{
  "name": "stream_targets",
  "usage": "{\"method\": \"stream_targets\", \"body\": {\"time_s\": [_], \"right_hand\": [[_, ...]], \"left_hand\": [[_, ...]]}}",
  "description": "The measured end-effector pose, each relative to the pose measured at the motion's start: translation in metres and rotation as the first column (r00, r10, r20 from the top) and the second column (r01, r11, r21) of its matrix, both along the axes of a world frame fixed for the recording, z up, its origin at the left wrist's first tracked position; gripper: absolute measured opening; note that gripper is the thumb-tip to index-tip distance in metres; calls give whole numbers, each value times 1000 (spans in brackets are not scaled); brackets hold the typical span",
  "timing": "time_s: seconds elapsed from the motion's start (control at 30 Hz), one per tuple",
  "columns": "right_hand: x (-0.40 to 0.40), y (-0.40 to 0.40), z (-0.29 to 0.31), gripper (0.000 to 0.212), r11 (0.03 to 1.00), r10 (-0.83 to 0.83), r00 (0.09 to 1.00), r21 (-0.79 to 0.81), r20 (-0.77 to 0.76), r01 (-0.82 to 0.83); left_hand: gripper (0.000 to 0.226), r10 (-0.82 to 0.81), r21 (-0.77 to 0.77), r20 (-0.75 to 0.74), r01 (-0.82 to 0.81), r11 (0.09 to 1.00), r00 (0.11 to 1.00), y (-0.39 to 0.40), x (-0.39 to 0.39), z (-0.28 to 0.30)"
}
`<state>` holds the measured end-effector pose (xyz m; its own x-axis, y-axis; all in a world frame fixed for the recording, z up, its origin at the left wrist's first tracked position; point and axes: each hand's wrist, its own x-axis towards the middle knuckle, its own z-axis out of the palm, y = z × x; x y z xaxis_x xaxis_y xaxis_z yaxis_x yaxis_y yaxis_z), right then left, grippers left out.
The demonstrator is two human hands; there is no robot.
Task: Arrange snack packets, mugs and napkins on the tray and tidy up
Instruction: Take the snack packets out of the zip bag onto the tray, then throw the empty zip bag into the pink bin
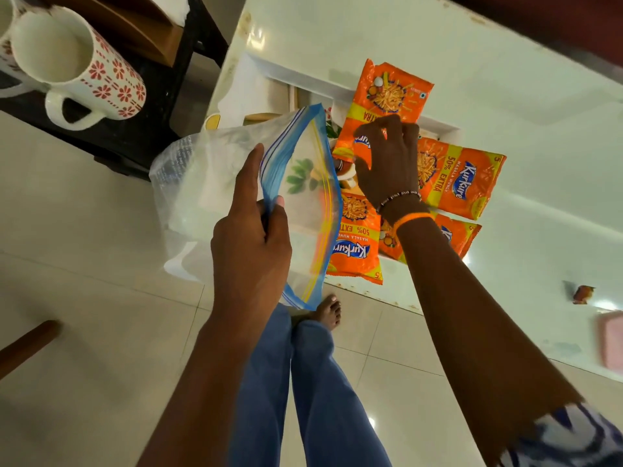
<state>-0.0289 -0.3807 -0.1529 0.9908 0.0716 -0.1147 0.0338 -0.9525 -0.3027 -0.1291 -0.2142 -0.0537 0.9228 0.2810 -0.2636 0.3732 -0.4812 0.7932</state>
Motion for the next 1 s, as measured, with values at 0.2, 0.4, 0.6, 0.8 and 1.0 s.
{"method": "stream_targets", "body": {"time_s": [0.2, 0.4, 0.6, 0.8, 1.0], "right_hand": [[-101, 10, 52, 63, 669, 370, 747, 716, -552, 198], [-192, 35, 82, 66, 471, 261, 714, 731, -650, 494], [-204, 15, 80, 23, 13, 24, 779, 779, -627, 627], [-192, -69, 88, 38, -367, 186, 819, 735, -542, 570], [-186, -125, 88, 36, -468, 40, 811, 706, -583, 531]], "left_hand": [[61, 44, -121, -61, -52, 991, 997, -2, -8, 15], [72, 101, -358, -108, -133, 924, 989, -34, -34, 34], [83, 23, -403, -110, -66, 913, 994, -63, -50, 34], [70, 161, -256, 17, -151, 955, 987, -43, -31, 17], [42, -357, -532, -458, 71, 844, 814, -65, -28, -2]]}}
